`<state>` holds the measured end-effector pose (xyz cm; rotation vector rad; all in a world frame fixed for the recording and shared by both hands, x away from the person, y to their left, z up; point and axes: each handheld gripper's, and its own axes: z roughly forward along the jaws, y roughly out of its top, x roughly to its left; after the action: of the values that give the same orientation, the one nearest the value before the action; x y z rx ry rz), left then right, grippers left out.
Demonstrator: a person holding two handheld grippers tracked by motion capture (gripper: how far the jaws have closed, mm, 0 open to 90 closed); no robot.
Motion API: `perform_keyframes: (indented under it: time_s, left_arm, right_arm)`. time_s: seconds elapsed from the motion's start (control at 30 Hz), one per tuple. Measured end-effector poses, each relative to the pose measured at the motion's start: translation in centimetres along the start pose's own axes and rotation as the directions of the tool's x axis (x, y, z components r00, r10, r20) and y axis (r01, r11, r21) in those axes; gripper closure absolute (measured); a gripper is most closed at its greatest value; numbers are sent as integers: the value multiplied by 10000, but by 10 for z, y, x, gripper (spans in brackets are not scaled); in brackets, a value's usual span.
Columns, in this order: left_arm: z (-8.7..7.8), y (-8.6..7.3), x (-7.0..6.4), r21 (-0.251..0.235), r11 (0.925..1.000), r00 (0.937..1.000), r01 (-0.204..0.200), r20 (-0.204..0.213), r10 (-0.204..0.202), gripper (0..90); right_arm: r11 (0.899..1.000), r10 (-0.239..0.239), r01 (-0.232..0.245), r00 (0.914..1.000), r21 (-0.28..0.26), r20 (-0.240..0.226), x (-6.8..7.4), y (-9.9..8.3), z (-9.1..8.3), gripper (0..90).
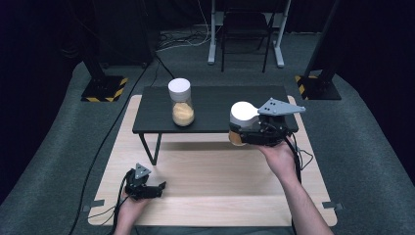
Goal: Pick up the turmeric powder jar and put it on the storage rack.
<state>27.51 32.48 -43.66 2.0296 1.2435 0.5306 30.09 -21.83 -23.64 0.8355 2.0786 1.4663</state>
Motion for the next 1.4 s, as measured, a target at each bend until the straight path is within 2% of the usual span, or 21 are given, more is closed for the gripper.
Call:
perform_keyframes:
  time_s: [0.23,0.6,0.83,1.17,1.4]
  left_arm:
    - [0,0,0,2,10000,10000,-4,0,4,74]
    - [0,0,0,2,10000,10000,-3,3,3,74]
    - [0,0,0,3,10000,10000,-4,3,4,73]
    - [0,0,0,4,10000,10000,-9,7,9,73]
    - [0,0,0,7,10000,10000,-12,7,12,72]
  right_arm:
    - [9999,94,-93,9999,-106,49,-4,4,3,294]
    - [9997,256,-253,9983,-62,533,-11,13,14,294]
    - [9979,651,-642,9940,-129,876,-22,18,24,294]
    - [9962,866,-862,9883,-87,1256,-31,24,34,294]
    - [9951,990,-989,9875,-69,1225,-36,22,37,293]
